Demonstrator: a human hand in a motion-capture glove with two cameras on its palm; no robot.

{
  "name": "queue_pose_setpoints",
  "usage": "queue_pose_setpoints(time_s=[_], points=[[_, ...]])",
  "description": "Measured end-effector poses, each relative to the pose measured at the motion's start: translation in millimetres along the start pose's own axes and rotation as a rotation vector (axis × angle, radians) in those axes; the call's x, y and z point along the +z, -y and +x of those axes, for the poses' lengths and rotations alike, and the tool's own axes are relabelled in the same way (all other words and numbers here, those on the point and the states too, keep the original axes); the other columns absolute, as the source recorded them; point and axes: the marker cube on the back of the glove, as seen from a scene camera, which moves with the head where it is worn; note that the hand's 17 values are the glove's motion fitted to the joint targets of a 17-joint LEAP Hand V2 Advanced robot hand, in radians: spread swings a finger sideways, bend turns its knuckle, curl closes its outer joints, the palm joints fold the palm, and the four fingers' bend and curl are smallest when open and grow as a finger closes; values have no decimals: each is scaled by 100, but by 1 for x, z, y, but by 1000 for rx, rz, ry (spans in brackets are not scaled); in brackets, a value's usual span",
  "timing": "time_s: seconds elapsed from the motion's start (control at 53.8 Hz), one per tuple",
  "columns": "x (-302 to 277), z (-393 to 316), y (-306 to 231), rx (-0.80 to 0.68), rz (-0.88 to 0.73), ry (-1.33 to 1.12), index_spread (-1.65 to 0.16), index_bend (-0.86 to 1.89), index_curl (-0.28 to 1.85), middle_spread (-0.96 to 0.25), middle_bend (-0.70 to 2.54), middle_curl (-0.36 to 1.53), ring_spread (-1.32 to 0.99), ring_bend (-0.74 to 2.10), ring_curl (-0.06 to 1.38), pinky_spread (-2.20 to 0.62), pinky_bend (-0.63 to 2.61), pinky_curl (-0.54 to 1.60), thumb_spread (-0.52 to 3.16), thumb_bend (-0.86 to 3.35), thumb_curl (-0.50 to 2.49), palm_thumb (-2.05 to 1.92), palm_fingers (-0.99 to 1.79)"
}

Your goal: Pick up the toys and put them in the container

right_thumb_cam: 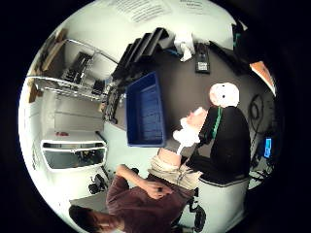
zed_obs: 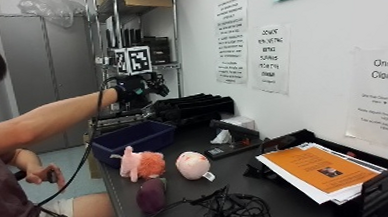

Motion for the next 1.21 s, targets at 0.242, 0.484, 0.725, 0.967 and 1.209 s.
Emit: queue_pose_setpoints(time_s=[0.242, 0.484, 0.725, 0.967, 1.209], points=[[3, 36, 35, 59, -134, -25, -17, 10, 15, -8, 18, 7, -11, 46, 16, -3, 69, 26, 114, 30, 12, 21, 3], [26, 55, 58, 69, -177, 70, -21, 11, 16, -5, 19, 18, -11, 51, 20, -2, 80, 30, 141, 22, 18, 4, -7], [120, 62, 83, 47, -355, 92, -22, 7, 16, -5, 15, 22, -8, 46, 21, 0, 90, 34, 141, 11, 21, -3, -21], [240, 63, 105, 129, -524, 76, -24, 6, 14, 0, 8, 20, 1, 35, 21, 4, 109, 39, 129, -2, 23, -4, -29], [282, 69, 118, 167, -324, 18, -26, 19, 17, 1, 19, 18, 3, 57, 27, -3, 119, 40, 124, 9, 32, 22, 18]])
